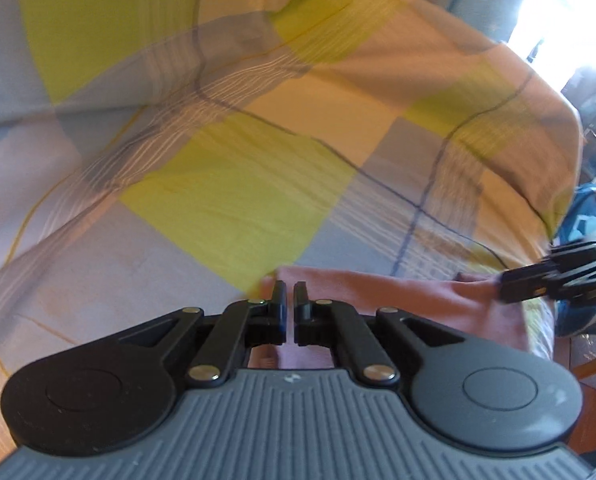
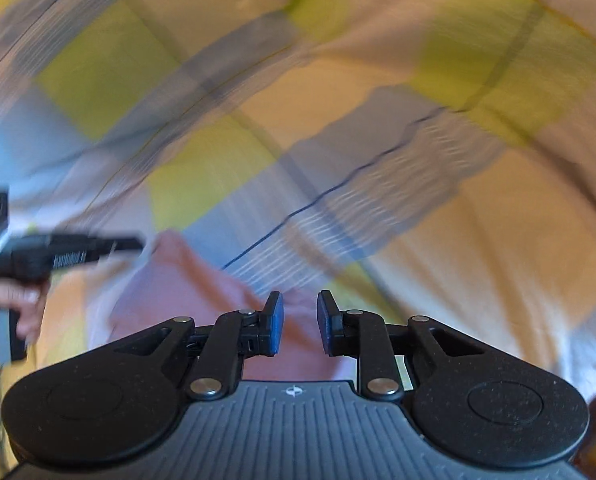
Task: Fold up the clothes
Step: 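Pinch the folded edge with both grippers to straighten it, then open both grippers and pull them back from the folded top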
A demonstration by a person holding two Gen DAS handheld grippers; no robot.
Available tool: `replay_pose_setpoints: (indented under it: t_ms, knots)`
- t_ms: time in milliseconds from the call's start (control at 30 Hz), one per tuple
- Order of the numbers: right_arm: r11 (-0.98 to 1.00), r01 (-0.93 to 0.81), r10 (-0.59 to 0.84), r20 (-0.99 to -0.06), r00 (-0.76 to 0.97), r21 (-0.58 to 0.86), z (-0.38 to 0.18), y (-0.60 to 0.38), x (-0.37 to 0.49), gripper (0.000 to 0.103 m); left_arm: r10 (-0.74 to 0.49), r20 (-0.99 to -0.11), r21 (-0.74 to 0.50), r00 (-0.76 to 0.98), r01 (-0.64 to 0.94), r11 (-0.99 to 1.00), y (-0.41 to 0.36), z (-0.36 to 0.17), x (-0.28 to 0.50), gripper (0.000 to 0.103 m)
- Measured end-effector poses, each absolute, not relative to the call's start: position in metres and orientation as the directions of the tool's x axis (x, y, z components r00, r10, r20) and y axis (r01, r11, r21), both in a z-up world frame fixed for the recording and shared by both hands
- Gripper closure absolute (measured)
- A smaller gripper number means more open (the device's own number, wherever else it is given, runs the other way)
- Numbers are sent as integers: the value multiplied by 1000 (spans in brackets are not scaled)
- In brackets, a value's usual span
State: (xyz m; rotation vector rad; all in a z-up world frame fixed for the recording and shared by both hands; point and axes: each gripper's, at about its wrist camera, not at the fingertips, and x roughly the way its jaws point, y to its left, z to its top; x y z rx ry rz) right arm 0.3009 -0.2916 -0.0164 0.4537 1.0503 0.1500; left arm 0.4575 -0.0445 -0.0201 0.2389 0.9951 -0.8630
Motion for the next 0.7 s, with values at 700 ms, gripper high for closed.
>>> replay_pose_setpoints:
  t_ms: [700]
  knots:
    - [921,-71,335,-687,645,382,-36,-305,275,76,-497,-732,47,467,762,646,-9,-59,381,96]
